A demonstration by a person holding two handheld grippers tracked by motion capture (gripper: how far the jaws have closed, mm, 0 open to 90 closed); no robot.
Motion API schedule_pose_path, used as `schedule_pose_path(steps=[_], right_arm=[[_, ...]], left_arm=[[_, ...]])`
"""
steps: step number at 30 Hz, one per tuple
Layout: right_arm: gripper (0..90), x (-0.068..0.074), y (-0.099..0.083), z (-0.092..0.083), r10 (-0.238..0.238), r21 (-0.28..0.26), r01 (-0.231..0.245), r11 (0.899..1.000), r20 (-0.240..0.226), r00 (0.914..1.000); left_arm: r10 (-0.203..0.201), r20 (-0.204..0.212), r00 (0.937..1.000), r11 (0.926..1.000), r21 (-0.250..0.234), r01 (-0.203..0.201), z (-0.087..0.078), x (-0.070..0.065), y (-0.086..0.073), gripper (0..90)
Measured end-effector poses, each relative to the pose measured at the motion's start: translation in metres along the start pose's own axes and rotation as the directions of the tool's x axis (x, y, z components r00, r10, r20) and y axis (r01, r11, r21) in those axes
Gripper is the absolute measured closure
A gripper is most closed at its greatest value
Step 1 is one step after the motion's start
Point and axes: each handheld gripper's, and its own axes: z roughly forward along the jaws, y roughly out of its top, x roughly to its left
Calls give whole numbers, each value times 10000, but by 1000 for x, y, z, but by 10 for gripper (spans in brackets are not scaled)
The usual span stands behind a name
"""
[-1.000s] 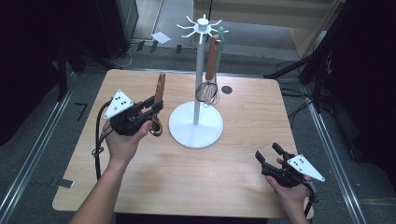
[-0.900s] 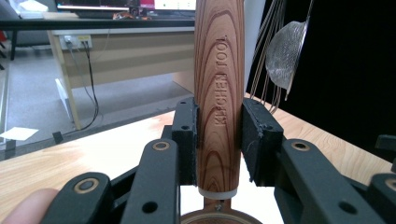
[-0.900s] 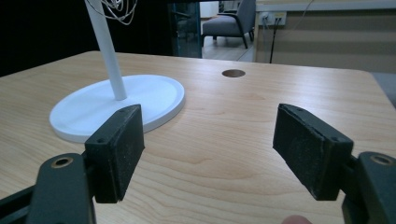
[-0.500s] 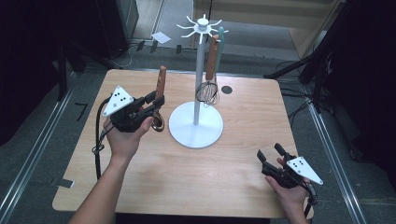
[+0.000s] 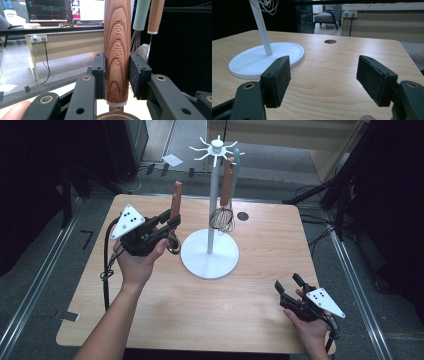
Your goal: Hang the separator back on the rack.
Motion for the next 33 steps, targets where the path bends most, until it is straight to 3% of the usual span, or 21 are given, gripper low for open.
schedule_pose_path(steps=[13,19,33], right_arm=[[279,3,2,-1,-19,-31,18,10000,-114,9999],[280,3,2,-1,-20,-65,19,10000,-125,9999],[281,2,2,-2,-66,-85,65,9999,-122,9999]], left_arm=[[66,53,10000,9994,-337,-64,11,-8,14,702],[348,9,9994,9982,-487,-347,14,-12,25,702],[344,-12,9994,9943,-1014,-343,22,-13,36,701]])
